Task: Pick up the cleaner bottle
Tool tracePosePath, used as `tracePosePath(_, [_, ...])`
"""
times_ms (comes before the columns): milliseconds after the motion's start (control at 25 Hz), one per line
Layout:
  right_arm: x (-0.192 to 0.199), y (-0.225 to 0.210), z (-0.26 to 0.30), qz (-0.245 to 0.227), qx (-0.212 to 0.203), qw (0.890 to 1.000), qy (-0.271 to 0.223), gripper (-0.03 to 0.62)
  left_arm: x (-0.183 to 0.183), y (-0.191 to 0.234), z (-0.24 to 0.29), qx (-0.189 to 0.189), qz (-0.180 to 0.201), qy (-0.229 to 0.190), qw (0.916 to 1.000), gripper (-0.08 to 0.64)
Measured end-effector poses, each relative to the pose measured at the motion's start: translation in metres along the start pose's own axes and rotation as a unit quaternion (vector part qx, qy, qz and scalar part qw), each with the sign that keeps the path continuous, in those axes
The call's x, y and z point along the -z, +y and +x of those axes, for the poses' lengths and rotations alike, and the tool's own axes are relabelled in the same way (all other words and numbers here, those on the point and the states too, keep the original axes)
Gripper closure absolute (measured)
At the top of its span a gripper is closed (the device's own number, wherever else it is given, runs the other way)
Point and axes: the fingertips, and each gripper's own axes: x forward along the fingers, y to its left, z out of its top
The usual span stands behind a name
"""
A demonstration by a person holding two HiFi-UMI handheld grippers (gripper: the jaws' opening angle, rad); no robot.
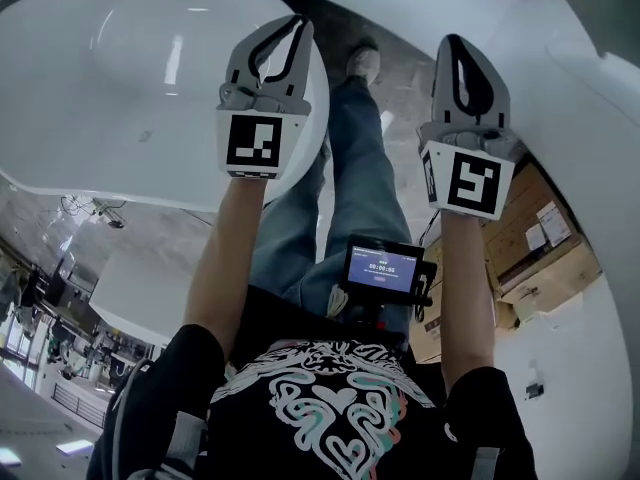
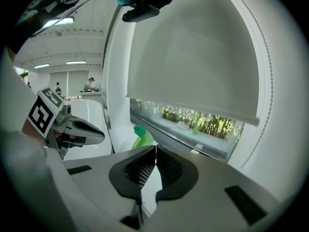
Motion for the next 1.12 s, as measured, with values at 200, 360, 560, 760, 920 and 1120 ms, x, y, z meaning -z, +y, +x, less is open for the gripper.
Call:
tracePosePath(200, [0.006, 0.002, 0.007, -0.003, -0.003, 1.0, 0.004, 0.565, 0.004, 0.001, 0.009, 0.003, -0.001, -0.001, 1.0, 0.528])
tracePosePath(360, [0.011, 0.001, 0.015, -0.006, -0.004, 1.0, 0.006, 0.565, 0.012, -0.009, 0.022, 0.023, 0.007, 0.01, 0.9997, 0.528])
tracePosePath(560, [0.013, -0.001, 0.024, 0.008, -0.006, 1.0, -0.001, 0.565, 0.016, -0.017, 0.034, 0.034, 0.003, 0.016, 0.9993, 0.528])
tracePosePath(760, [0.007, -0.002, 0.036, 0.036, -0.011, 0.999, -0.022, 0.565, 0.02, -0.024, 0.053, 0.05, 0.012, 0.028, 0.9983, 0.528])
tracePosePath(920, [0.015, -0.006, 0.042, 0.026, -0.024, 0.999, -0.013, 0.565, 0.03, -0.017, 0.067, 0.029, 0.007, 0.045, 0.9986, 0.528])
tracePosePath(1120, [0.018, -0.01, 0.054, 0.034, -0.026, 0.999, -0.016, 0.565, 0.04, -0.007, 0.083, 0.021, 0.006, 0.061, 0.9979, 0.526])
